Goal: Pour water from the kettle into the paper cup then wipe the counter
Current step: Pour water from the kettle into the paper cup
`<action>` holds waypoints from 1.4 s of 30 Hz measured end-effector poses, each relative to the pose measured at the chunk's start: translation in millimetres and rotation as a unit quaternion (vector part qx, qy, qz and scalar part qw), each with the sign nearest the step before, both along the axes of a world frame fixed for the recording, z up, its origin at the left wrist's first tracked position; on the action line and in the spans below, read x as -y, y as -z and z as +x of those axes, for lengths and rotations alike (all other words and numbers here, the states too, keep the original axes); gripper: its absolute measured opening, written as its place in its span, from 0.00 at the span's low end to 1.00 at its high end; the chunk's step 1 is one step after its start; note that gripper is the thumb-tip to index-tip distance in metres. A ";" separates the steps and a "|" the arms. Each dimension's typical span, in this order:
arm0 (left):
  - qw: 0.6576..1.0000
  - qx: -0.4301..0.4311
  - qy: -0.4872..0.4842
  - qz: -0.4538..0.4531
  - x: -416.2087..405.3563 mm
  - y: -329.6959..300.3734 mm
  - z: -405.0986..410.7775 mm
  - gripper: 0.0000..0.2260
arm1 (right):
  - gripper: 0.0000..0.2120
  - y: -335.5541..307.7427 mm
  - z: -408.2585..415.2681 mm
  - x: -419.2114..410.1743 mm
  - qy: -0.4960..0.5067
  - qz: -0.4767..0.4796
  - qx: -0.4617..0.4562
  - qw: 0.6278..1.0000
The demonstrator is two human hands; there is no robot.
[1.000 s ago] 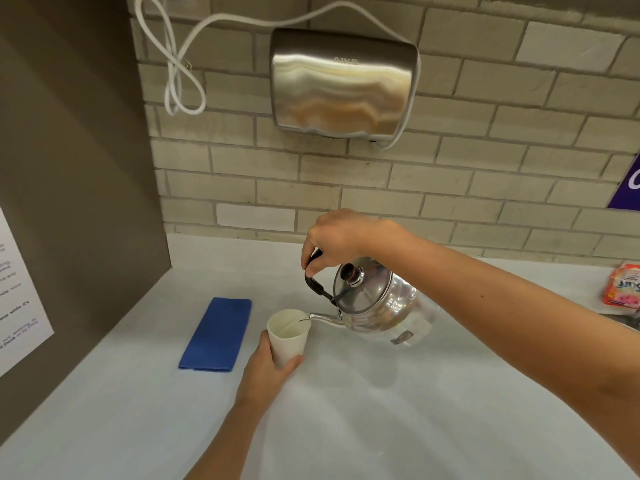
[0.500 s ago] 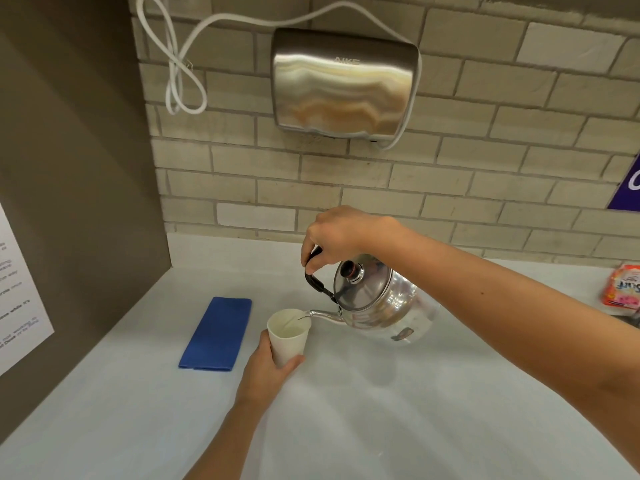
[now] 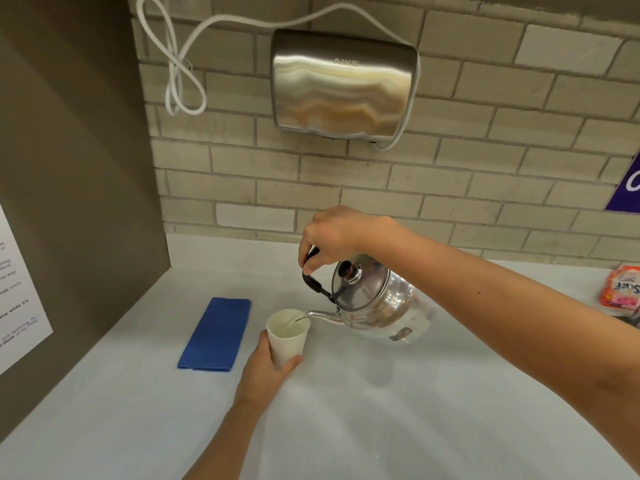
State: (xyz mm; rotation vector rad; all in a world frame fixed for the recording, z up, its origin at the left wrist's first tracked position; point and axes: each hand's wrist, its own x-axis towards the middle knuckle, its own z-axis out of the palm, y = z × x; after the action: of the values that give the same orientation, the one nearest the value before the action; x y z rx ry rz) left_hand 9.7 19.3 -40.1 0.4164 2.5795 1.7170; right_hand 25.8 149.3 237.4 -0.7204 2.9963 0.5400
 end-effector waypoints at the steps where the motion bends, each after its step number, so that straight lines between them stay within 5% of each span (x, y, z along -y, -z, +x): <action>1: 1.000 0.000 0.001 0.001 -0.1 0.2 -0.2 0.33 | 0.13 -0.5 0.1 0.4 -0.001 0.003 -0.001 1.000; 36: 1.000 0.001 -0.002 0.012 -0.8 1.1 -1.0 0.32 | 0.13 8.3 -1.9 -3.2 0.011 -0.004 0.001 1.000; 42: 1.000 0.005 0.002 0.014 -0.1 0.9 -0.6 0.30 | 0.12 9.2 0.7 -21.4 0.029 -0.066 0.000 0.997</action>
State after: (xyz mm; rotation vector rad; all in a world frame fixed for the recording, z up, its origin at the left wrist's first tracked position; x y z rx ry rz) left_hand 9.1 19.4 -41.0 0.4110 2.5493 1.7513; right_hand 26.5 170.8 228.2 -0.6370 3.0648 0.3414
